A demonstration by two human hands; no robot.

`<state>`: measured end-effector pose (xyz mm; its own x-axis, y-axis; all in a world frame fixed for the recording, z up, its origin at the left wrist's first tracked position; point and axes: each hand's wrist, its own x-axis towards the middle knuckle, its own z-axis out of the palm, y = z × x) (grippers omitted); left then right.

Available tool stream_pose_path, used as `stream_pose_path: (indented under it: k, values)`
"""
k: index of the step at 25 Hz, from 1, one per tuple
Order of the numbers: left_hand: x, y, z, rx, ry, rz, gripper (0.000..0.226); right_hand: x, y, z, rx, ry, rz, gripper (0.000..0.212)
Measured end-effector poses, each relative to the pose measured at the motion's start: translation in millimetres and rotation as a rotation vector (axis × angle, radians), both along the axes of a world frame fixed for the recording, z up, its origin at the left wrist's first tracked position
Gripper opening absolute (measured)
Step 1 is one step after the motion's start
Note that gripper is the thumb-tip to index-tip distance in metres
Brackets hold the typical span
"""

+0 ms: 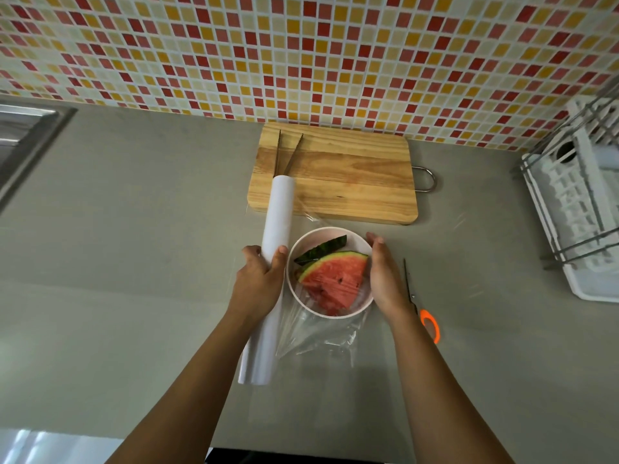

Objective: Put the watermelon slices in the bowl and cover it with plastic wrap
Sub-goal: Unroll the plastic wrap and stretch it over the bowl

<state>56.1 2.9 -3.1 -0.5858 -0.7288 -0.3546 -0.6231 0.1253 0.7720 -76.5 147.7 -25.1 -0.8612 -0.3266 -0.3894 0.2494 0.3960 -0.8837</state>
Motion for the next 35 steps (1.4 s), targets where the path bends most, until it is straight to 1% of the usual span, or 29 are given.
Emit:
stream_pose_path:
  k: [1, 3, 5, 7, 9, 12, 15, 16, 19, 20, 22, 26, 28, 31, 33, 35]
  values:
    - [1.1, -1.6, -0.9, 0.018, 0.012, 0.000, 0.051, 2.3, 1.3, -2.3, -0.020, -0.048, -0.013, 0.050]
    - [4.8, -8.3, -2.7, 0.030, 0.002, -0.001, 0.060, 3.5, 2.1, -4.5, -0.013, -0.057, -0.059, 0.047]
    - [10.1, -18.1, -4.2, 0.009, -0.052, 0.008, 0.057, 0.9, 2.2, -3.9, 0.041, -0.020, -0.061, 0.045]
    - [17.0, -27.0, -7.9, 0.029, -0.053, 0.021, 0.050, -1.0, 3.8, -1.7, 0.098, 0.034, -0.028, 0.043]
    - [22.0, -29.3, -12.2, 0.154, 0.006, 0.035, 0.048, -0.9, 5.5, -1.3, 0.125, 0.060, -0.014, 0.042]
    - [27.2, -26.8, -9.1, 0.328, 0.024, 0.014, 0.052, 0.3, 3.5, 2.5, 0.173, 0.095, -0.001, 0.044]
    - [36.1, -27.0, 1.1, 0.523, 0.065, -0.054, 0.063, 0.7, 1.3, 4.7, 0.197, 0.114, -0.013, 0.048]
    - [41.3, -27.0, 1.8, 0.551, 0.059, -0.076, 0.060, 1.2, 1.2, 5.0, 0.197, 0.121, -0.014, 0.049]
    - [52.0, -20.0, 1.0, 0.561, 0.064, -0.042, 0.040, 2.3, 0.3, 3.6, 0.181, 0.165, -0.026, 0.051]
    - [52.2, -16.7, 0.8, 0.556, 0.081, -0.016, 0.037, 2.2, 0.1, 2.9, 0.186, 0.187, -0.033, 0.051]
    - [49.8, -12.7, 1.1, 0.540, 0.117, 0.023, 0.040, 0.9, -1.0, 2.5, 0.194, 0.234, -0.046, 0.050]
    - [37.1, -19.5, 9.4, 0.560, 0.105, 0.018, 0.060, -17.8, -5.8, 1.5, 0.196, 0.242, -0.069, 0.049]
    - [28.9, -25.8, 12.4, 0.559, 0.115, -0.013, 0.057, -31.8, -11.4, 2.1, 0.197, 0.227, -0.075, 0.050]
    - [19.7, -31.2, 12.2, 0.561, 0.156, -0.016, 0.044, -44.7, -19.0, 1.9, 0.179, 0.236, -0.086, 0.049]
    - [20.7, -27.9, 9.1, 0.541, 0.132, -0.045, 0.044, -48.0, -21.6, 1.0, 0.172, 0.235, -0.078, 0.049]
    - [26.3, -22.4, 5.4, 0.593, 0.157, 0.006, 0.053, -49.0, -22.8, 0.3, 0.170, 0.226, -0.069, 0.048]
